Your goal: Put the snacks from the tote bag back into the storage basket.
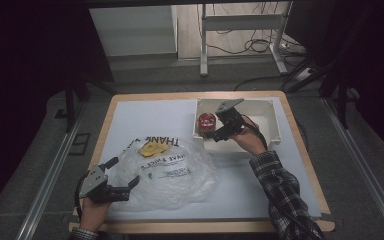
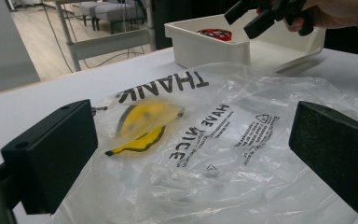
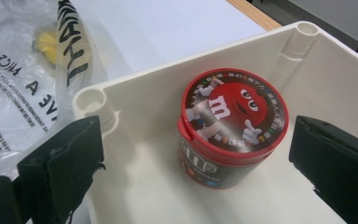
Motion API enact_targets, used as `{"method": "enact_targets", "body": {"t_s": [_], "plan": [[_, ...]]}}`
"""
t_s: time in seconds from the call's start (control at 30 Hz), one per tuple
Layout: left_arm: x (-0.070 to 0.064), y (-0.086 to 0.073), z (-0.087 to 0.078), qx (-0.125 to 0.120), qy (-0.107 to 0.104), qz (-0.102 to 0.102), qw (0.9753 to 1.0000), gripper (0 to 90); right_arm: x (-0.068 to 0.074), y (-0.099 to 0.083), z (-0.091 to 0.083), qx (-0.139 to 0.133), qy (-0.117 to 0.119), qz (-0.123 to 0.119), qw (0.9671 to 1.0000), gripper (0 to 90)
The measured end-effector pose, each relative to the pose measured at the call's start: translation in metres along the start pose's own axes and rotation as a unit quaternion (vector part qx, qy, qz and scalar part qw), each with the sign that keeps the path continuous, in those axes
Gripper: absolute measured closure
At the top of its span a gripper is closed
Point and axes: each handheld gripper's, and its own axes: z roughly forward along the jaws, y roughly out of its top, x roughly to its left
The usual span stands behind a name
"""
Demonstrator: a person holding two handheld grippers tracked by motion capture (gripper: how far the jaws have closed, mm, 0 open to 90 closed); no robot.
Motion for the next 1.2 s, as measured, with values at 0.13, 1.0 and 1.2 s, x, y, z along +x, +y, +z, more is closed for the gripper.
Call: {"method": "enact_targets", "body": {"t_s": [0.13,1.0,1.2], "plan": [[0.000,0.000,0.000,0.000,0.000,0.000,1.0000,0.9,0.004,-0.003,-0.002,-0.001,-0.001,-0.005,1.0000,3.1],[0.000,0.000,0.000,0.000,0.001,0.000,1.0000,0.9,0.014,-0.016,-0.020,-0.040,-0.007,0.007,0.9991,3.1],[0.000,0.000,0.000,0.000,0.000,0.000,1.0000,0.9,0.016,-0.020,-0.024,-0.052,-0.010,0.010,0.9985,3.2]]}}
